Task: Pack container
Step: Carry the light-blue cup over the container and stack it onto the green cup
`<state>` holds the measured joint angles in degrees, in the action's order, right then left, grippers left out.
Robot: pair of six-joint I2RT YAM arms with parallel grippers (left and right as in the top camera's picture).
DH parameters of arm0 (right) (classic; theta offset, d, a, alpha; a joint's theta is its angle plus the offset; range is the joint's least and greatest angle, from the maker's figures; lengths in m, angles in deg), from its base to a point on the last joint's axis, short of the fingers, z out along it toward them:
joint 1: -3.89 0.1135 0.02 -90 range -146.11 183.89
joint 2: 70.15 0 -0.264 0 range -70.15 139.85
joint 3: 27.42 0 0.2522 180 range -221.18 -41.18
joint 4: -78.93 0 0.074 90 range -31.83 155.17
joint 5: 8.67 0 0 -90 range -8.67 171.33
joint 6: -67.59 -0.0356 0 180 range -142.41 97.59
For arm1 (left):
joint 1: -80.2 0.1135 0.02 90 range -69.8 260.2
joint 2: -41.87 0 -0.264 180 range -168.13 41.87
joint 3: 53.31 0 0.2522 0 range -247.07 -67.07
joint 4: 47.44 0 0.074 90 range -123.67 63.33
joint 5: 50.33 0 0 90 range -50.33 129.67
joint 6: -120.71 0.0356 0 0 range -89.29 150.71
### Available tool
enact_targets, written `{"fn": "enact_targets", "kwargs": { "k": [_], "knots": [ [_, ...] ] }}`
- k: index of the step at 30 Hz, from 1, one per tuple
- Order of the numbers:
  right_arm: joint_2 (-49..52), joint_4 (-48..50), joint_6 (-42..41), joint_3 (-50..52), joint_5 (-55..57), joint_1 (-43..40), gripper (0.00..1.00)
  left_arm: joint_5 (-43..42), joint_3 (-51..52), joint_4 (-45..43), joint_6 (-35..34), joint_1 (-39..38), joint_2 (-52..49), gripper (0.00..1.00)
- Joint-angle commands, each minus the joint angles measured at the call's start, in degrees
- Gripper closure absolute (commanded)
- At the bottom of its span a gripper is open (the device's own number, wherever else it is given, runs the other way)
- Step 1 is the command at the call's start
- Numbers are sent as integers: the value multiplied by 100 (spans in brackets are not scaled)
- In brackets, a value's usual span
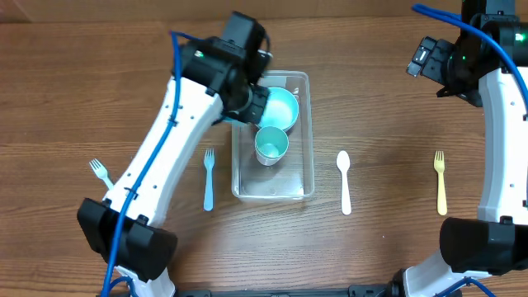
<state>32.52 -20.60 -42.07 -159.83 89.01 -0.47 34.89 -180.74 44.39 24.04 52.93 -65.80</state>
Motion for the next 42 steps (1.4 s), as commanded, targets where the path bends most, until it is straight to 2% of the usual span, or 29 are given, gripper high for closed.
{"fn": "enact_targets", "kwargs": {
  "k": [1, 9, 13, 19, 38, 40, 42],
  "knots": [
    [-44, 13, -33, -28, -4, 7, 0, -614, -122, 0, -407, -376, -31, 96],
    [-44, 15, -33, -28, -4, 7, 0, -315, 540, -437, -651, -1040, -33, 95],
    [-44, 15, -33, -28, -4, 7, 0, -140, 944, -782, -734, -1058, -33, 95],
    [-44, 15, -33, -28, -4, 7, 0, 286, 973, -809, -752, -1058, -37, 95],
    [-44, 15, -33, -28, -4, 7, 0, 302, 1305, -984, -750, -1064, -98, 93],
    [-44, 13, -33, -28, -4, 7, 0, 417, 1305, -1021, -752, -1058, -98, 75],
    [-44, 15, -33, -28, -4, 7, 0, 417, 1296, -1045, -763, -1058, -98, 72]
  ]
}}
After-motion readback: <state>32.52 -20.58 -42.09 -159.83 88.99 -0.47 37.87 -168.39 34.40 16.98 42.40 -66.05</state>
